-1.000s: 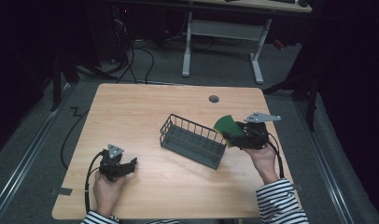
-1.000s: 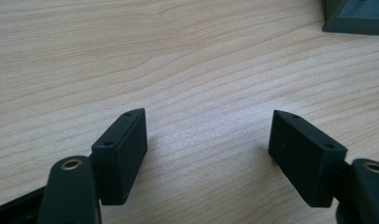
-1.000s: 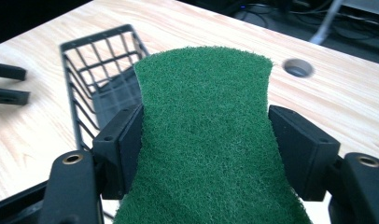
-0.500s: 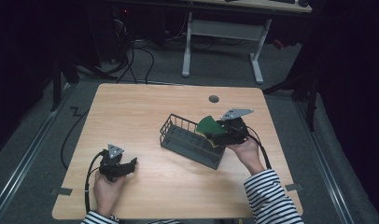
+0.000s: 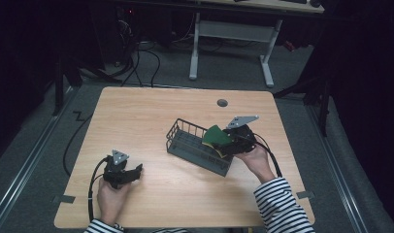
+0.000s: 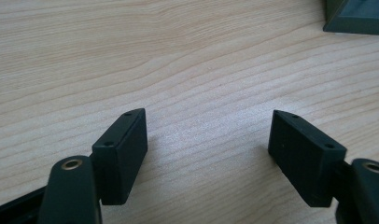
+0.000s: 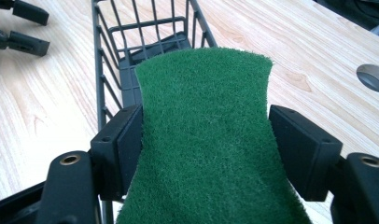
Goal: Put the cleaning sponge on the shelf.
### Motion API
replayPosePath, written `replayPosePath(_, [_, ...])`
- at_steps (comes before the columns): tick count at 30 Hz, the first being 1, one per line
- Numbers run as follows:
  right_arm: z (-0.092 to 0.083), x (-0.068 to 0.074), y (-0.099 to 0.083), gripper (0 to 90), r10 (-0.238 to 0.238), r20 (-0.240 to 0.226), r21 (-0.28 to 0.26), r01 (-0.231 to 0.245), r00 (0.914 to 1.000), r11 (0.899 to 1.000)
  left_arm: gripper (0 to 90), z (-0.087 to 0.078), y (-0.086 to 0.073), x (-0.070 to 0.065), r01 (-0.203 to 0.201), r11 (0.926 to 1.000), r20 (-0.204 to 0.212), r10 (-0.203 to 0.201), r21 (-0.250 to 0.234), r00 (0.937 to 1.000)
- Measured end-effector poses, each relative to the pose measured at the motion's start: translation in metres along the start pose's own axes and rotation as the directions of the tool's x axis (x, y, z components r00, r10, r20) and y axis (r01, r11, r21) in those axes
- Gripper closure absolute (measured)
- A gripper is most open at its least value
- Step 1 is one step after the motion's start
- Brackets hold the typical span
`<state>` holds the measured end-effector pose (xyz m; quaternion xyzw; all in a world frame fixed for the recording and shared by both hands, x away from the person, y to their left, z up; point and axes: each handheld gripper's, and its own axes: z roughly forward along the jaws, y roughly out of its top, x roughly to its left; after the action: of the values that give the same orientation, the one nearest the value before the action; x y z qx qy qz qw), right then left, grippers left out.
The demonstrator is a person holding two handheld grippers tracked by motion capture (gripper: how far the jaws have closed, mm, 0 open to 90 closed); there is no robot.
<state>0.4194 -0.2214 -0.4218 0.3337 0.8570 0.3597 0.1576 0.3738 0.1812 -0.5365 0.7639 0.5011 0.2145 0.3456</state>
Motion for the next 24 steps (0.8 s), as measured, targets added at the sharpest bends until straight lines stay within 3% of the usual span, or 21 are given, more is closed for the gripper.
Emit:
replayPosePath(5, [0.001, 0.003, 0.000, 28.8, -0.018, -0.017, 0.007, 0.018, 0.9997, 1.000, 28.8, 0.000, 0.000, 0.000, 0.001, 1.0000, 0.000, -0.001, -0.001, 1.0000])
replayPosePath(15, [0.005, 0.005, -0.003, 33.4, 0.002, -0.055, 0.018, -0.001, 0.9985, 1.000, 28.9, 0.000, 0.000, 0.001, 0.005, 1.0000, 0.003, -0.005, -0.002, 1.0000])
replayPosePath(24, [-0.006, 0.003, -0.004, 35.4, 0.039, -0.041, -0.047, -0.041, 0.9984, 0.998, 28.9, 0.000, 0.000, 0.001, 0.005, 1.0000, 0.003, -0.005, -0.003, 1.0000])
